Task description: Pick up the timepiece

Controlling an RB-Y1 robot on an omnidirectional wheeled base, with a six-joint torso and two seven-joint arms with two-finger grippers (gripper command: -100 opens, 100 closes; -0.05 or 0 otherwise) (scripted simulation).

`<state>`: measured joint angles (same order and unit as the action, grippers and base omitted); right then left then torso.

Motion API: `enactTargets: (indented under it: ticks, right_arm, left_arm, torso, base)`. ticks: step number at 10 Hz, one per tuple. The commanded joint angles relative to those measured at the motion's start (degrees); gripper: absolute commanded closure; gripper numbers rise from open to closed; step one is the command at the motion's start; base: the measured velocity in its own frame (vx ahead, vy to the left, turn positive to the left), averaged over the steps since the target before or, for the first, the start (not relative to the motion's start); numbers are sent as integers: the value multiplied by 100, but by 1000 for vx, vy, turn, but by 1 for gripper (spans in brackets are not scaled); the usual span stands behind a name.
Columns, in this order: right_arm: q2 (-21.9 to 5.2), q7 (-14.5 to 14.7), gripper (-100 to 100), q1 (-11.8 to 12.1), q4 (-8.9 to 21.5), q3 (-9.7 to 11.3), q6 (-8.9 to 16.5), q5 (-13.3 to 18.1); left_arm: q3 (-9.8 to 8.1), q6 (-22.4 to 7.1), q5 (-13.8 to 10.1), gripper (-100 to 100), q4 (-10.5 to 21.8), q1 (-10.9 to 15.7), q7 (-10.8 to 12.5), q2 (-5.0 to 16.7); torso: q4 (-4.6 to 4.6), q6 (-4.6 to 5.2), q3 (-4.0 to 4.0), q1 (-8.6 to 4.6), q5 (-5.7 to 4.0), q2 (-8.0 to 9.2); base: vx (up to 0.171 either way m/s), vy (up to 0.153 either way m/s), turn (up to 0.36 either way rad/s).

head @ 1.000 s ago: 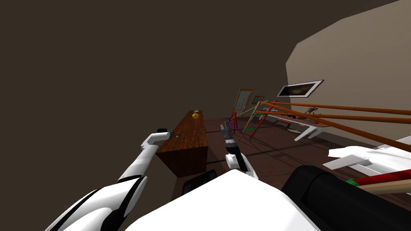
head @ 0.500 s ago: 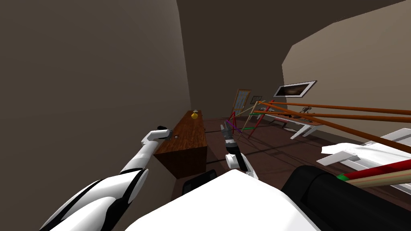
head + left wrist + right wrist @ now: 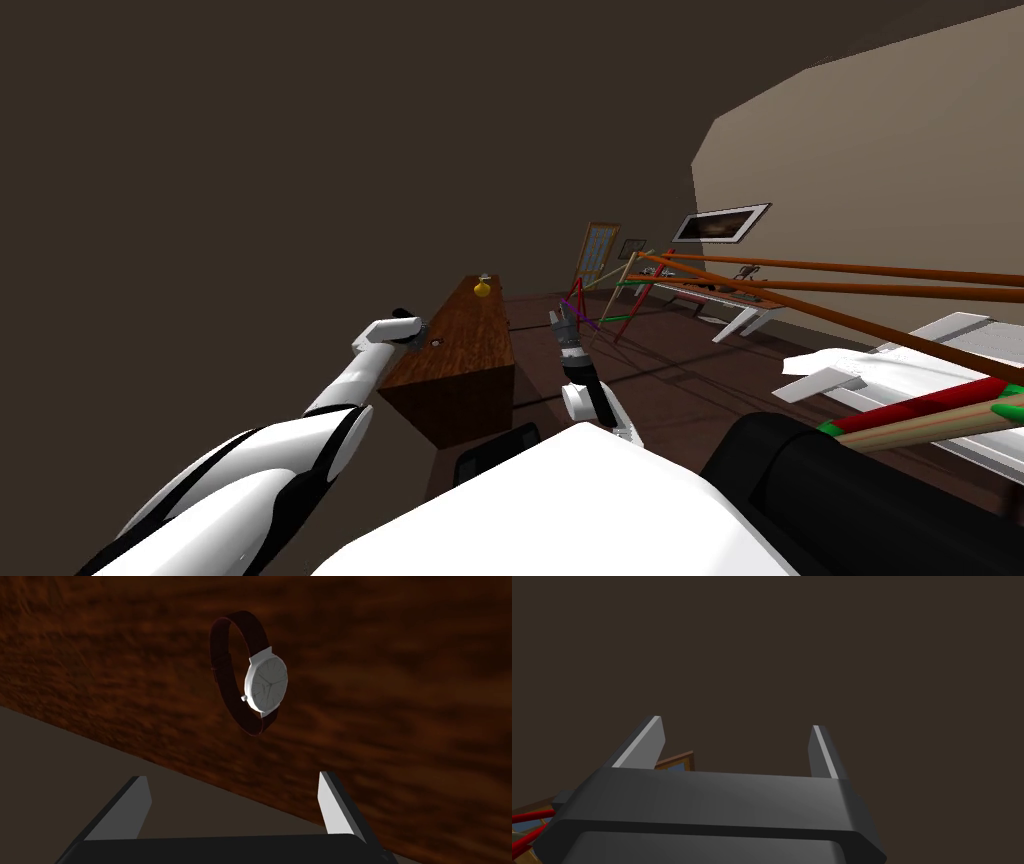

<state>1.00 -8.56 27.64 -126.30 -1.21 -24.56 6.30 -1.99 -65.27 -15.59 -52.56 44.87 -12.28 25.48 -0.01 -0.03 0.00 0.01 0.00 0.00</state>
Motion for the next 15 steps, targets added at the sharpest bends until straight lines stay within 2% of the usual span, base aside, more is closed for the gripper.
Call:
enactTargets:
  ticks: [1, 2, 5, 7, 9, 10, 11, 12, 14, 15]
  right_arm:
    - [0, 0, 0, 0, 0, 0, 0, 0]
    - [0, 0, 0, 0, 0, 0, 0, 0]
    - [0, 0, 0, 0, 0, 0, 0, 0]
    - [0, 0, 0, 0, 0, 0, 0, 0]
    - [0, 0, 0, 0, 0, 0, 0, 0]
    - [0, 0, 0, 0, 0, 0, 0, 0]
    - [0, 0, 0, 0, 0, 0, 0, 0]
    - [0, 0, 0, 0, 0, 0, 0, 0]
    - [0, 0, 0, 1, 0, 0, 0, 0]
    - [0, 0, 0, 1, 0, 0, 0, 0]
  left_arm:
    - [-23, -286, -7, -100, 286, 227, -112, 41]
    - [-23, -337, -7, -100, 300, 227, -112, 41]
    - [-70, -837, 9, -100, 775, 590, -287, 91]
    - [-96, -1061, 27, -100, 1000, 739, -372, 108]
    - [-115, -1210, 44, -100, 1161, 830, -433, 116]
    - [-110, -1167, 37, -100, 1076, 783, -408, 115]
    - [-111, -1185, 38, 0, 1086, 787, -415, 115]
    - [-170, -988, -18, -100, 1193, 649, -521, 208]
    - [-217, -832, -62, -100, 1279, 539, -606, 283]
    - [-204, -927, -50, -100, 1165, 528, -566, 258]
  torso:
    - [0, 0, 0, 0, 0, 0]
    - [0, 0, 0, 0, 0, 0]
    - [0, 0, 0, 1, 0, 0]
    - [0, -1, 0, 4, 1, -1]
    - [0, -2, 0, 4, 1, 0]
    - [-1, -2, 0, 4, 2, 0]
    - [0, -3, 0, 2, 1, 1]
    - [0, -3, 1, 1, 1, 1]
    - [-4, -3, -7, -13, -1, -11]
    - [-4, -2, -7, -13, -2, -12]
  base:
    - [3, 7, -98]
    - [3, 8, -44]
    - [2, 11, -86]
    - [4, 15, -74]
    - [2, 14, -63]
    - [1, 6, -9]
    - [0, 0, 0]
    - [25, -27, -70]
    - [38, -40, -67]
    - [15, -13, -7]
